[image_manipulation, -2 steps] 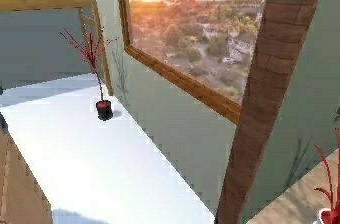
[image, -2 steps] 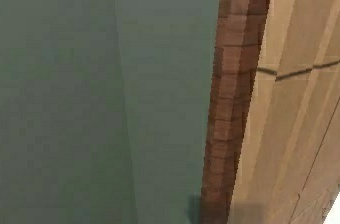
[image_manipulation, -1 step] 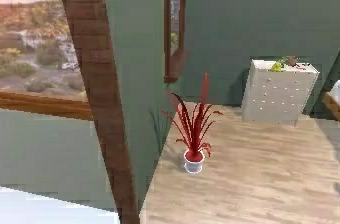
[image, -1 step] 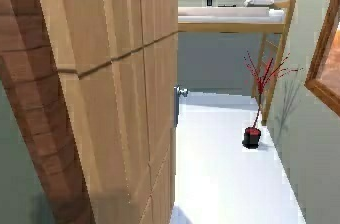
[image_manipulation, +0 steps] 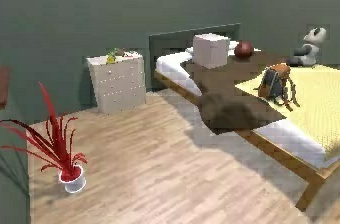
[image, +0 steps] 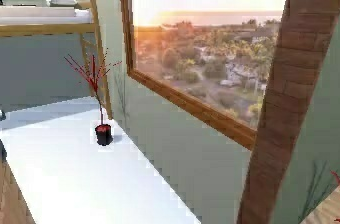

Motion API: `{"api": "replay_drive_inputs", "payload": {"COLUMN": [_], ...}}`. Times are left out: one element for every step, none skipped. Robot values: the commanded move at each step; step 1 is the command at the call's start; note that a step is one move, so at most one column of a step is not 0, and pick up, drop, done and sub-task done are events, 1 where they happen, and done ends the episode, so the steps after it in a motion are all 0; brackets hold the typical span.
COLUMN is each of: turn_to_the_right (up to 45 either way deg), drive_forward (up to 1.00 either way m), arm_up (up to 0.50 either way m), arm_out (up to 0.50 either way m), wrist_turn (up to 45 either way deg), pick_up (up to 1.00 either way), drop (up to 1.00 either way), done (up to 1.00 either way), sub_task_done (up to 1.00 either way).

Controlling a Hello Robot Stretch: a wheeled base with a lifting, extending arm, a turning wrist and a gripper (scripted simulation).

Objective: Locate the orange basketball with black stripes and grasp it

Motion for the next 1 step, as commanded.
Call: {"api": "replay_drive_inputs", "payload": {"turn_to_the_right": [45.0], "drive_forward": [0.00], "arm_up": [0.00], "arm_out": [0.00], "wrist_turn": [0.0], "pick_up": [0.00], "drop": [0.00], "done": [0.00], "sub_task_done": [0.00]}}
